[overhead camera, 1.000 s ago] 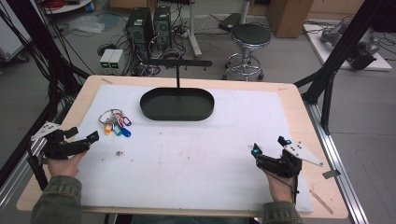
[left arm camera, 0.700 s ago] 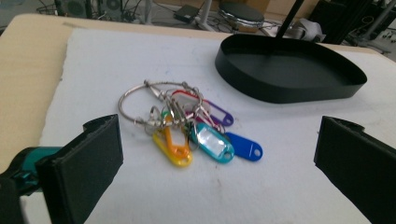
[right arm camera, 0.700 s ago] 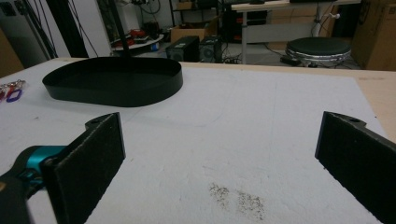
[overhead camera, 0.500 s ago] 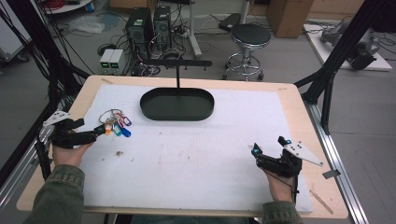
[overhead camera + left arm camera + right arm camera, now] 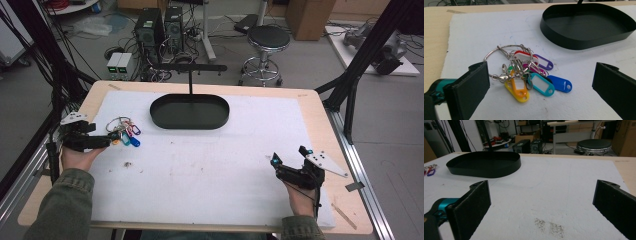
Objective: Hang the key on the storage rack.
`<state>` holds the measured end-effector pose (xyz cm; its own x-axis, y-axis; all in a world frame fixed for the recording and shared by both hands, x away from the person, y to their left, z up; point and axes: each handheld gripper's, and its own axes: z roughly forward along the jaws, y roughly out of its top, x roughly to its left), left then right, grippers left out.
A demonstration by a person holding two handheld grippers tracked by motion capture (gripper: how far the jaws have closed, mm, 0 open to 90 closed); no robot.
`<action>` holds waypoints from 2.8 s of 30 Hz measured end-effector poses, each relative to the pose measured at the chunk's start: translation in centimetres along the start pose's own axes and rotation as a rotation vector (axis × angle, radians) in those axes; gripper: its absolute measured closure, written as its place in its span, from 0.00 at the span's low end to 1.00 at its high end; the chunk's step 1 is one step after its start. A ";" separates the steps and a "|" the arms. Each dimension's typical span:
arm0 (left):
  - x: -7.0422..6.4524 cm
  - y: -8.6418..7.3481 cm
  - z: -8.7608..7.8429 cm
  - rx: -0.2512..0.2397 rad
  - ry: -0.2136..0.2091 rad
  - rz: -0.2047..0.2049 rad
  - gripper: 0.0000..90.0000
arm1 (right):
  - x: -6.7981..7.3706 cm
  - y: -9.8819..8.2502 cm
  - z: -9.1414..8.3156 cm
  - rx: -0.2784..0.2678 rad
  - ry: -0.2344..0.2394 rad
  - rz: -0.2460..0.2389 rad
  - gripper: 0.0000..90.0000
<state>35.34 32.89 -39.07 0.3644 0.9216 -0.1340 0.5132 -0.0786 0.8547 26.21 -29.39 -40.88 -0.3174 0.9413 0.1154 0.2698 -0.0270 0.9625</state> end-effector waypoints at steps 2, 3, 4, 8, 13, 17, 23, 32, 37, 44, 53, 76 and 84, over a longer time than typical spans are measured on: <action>0.2 0.0 0.4 0.007 -0.004 -0.014 0.02 | 0.1 0.0 0.0 0.004 0.002 -0.002 0.00; 0.2 0.0 0.4 0.007 -0.004 -0.014 0.02 | 0.1 0.0 0.0 0.004 0.002 -0.002 0.00; 0.2 0.2 0.6 0.020 -0.009 -0.008 0.02 | 0.1 0.0 0.1 0.009 0.000 -0.005 0.01; 0.2 1.0 0.9 0.025 -0.011 0.007 0.02 | 0.1 0.0 0.1 0.009 -0.002 -0.001 0.01; 0.5 1.8 1.5 0.071 -0.009 0.018 0.02 | 0.1 0.0 0.1 0.006 0.002 -0.011 0.01; 0.4 2.4 1.9 0.086 -0.024 0.030 0.02 | 0.2 0.0 0.2 0.009 0.004 -0.009 0.01; 0.5 3.4 2.9 0.143 -0.072 0.044 0.02 | 0.2 0.0 0.2 0.010 0.006 -0.007 0.01; 0.5 5.5 4.1 0.232 -0.114 0.107 0.02 | 0.2 0.0 0.2 0.011 0.005 -0.008 0.01; 0.9 5.8 4.7 0.268 -0.118 0.118 0.02 | 0.2 0.0 0.2 0.011 0.007 -0.006 0.01; 1.8 5.7 5.8 0.306 -0.131 0.093 0.02 | 0.1 0.0 0.1 0.005 0.006 -0.006 0.01; 2.3 5.0 6.9 0.371 -0.155 0.088 0.10 | 0.1 0.0 0.1 0.006 0.007 -0.007 0.01; 2.1 3.8 9.2 0.458 -0.175 0.129 0.48 | 0.2 -0.1 0.1 0.020 0.011 -0.005 0.01; 1.9 3.4 9.7 0.479 -0.127 0.162 0.64 | 0.3 -0.1 0.2 0.020 0.013 -0.006 0.01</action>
<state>45.32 30.70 -41.29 0.5443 0.8324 -0.1042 0.7298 -0.4086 0.5481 26.24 -29.09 -41.01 -0.3312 0.9368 0.1126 0.2861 -0.0140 0.9581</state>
